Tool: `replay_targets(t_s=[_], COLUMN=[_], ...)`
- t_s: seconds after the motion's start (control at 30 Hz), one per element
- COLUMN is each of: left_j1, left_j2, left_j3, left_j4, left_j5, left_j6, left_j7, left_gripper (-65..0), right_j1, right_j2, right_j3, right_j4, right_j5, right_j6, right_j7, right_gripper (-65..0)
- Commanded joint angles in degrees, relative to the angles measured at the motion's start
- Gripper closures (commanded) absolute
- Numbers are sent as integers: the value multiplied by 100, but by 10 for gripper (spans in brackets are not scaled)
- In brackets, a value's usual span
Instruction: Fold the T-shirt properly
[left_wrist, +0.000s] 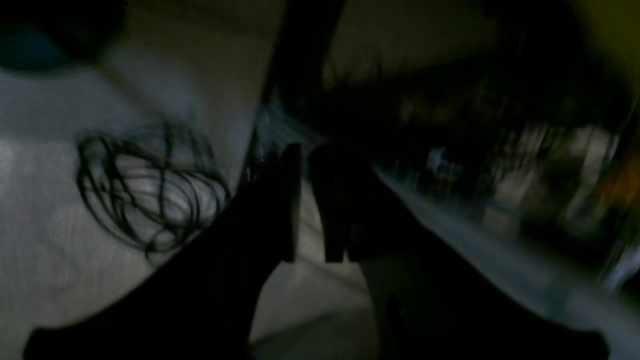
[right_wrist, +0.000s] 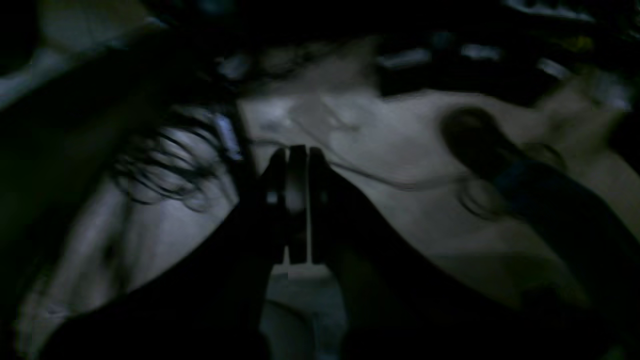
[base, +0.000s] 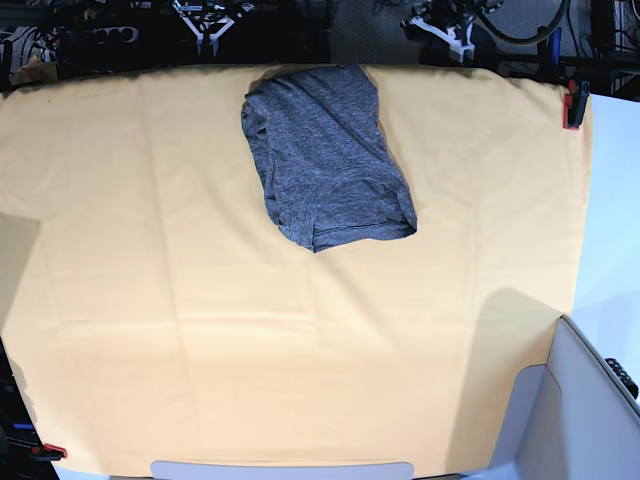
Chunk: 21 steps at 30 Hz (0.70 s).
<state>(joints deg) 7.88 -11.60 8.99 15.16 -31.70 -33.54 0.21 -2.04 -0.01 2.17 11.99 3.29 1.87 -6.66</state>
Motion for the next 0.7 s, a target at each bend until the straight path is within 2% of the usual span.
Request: replay_targets(t_s=[0.0,0.07,0.1,0.13,0.3,0.33,0.4,0.5,0.67], left_j1=[-133,-291,-335,-362,-370,-370,-370,-388,-370], left_j2=[3,91,153,214,417,417,417,417,505], left_j3=[362,916,1101,1276,2287,2525,2964,3290,3307], left_j4=[-70,-254,-316,-369,-412,-412,-421,-404,-404], left_j5=[-16,-16,-16,-16,-16,-16,-16,-16,-25], left_j6=[-70,0,185,475,2488,2840,3297,3596,3596], left_j7=[-183,-306,-324,-368,-781,-878,-1010,-1036,-1001], left_gripper=[-70,-70,-70,-70,-70,-70,-70,-70,-70], right_j1=[94,226,253,253,262,262,262,244,235], right_j2=[-65,-223,-276,-329,-645,-689,-768,-874,-882], right_j3=[7,7,7,15,59,59,59,59,59], right_j4=[-157,-307,-315,-315,-315,-315,-315,-307,-307], right_j5=[1,1,1,10,18,18,27,27,36], right_j6=[11,11,2,2,-59,-200,-596,-930,-939], right_j7=[107,160,160,160,204,204,222,371,450], right_gripper=[0,0,0,0,0,0,0,0,0])
